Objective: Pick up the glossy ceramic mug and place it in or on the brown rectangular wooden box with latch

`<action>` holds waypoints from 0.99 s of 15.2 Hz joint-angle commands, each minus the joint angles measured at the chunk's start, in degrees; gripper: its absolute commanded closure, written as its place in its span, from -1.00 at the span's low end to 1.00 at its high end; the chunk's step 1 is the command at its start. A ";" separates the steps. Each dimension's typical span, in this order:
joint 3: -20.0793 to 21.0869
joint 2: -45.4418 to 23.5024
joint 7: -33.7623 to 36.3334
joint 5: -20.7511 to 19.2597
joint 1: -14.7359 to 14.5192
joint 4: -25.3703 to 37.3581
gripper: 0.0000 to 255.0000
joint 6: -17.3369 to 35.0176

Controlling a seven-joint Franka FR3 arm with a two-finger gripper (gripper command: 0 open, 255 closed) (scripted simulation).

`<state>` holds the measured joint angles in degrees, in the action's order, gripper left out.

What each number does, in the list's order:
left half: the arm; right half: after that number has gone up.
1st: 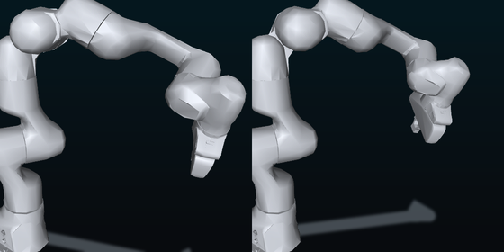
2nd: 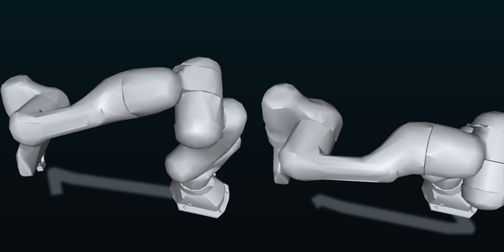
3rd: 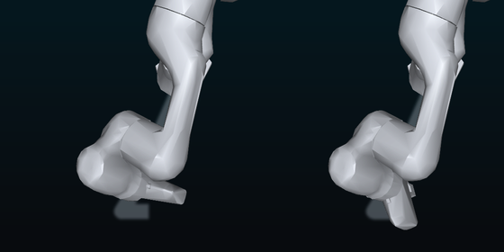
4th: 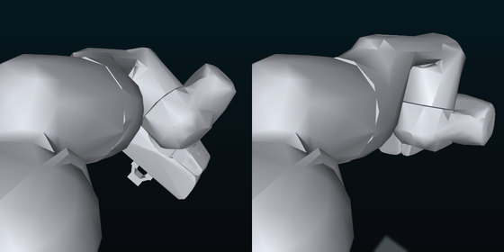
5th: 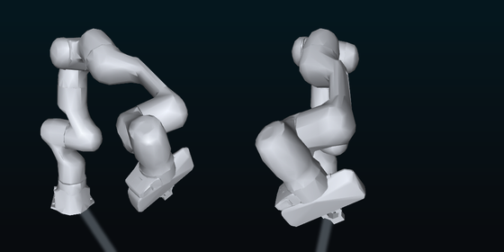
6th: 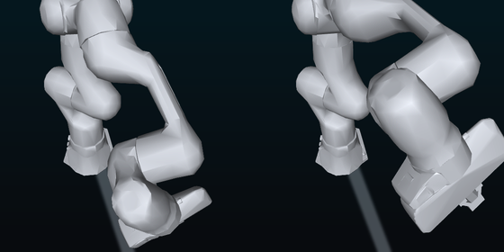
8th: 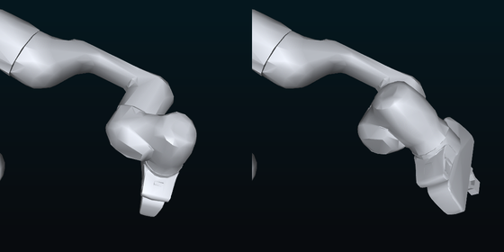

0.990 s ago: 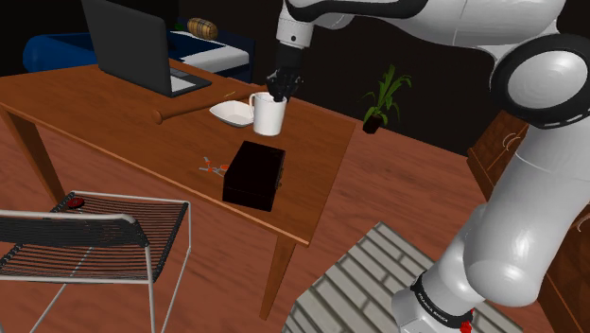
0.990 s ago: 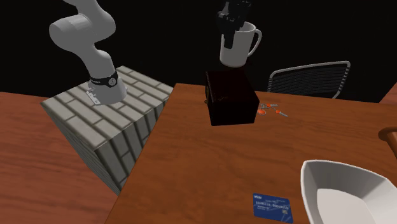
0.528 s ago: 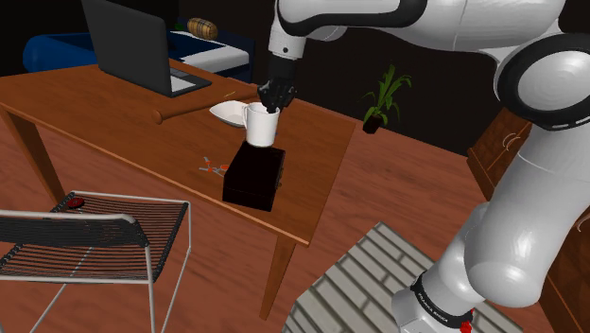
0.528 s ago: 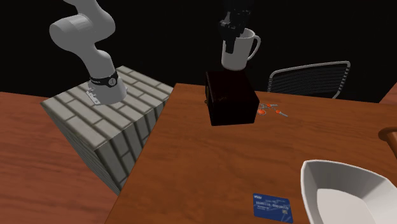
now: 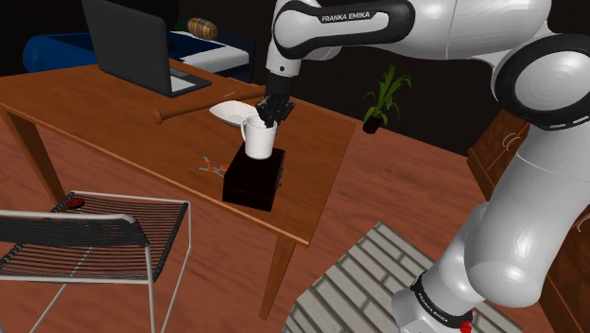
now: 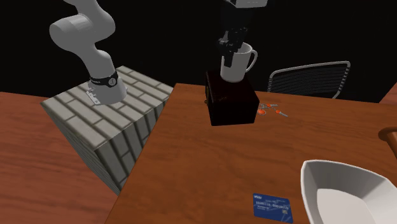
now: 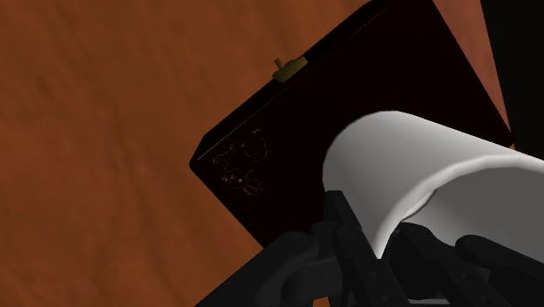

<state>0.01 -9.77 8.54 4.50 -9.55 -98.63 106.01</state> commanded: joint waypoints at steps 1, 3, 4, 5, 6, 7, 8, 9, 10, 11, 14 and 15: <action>0.01 -0.35 -0.09 0.03 -0.01 -1.02 1.00 1.41; 0.02 -0.63 -0.19 0.07 -0.02 -2.19 1.00 2.87; 0.02 -0.80 -0.25 0.09 -0.03 -2.77 1.00 3.61; 0.02 -0.79 -0.25 0.09 -0.03 -2.78 1.00 3.61; 0.02 -0.79 -0.25 0.09 -0.03 -2.78 1.00 3.61; 0.02 -0.80 -0.25 0.09 -0.03 -2.77 1.00 3.61; 0.02 -0.80 -0.25 0.09 -0.03 -2.77 1.00 3.61; 0.02 -0.80 -0.25 0.09 -0.03 -2.77 1.00 3.61; 0.02 -0.80 -0.25 0.09 -0.03 -2.77 1.00 3.61; 0.02 -0.80 -0.25 0.09 -0.03 -2.77 1.00 3.61; 0.02 -0.80 -0.24 0.09 -0.03 -2.78 -1.00 3.61; 0.02 -0.80 -0.25 0.09 -0.03 -2.77 -1.00 3.61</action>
<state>0.04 -10.56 8.30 4.59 -9.58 -101.41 109.62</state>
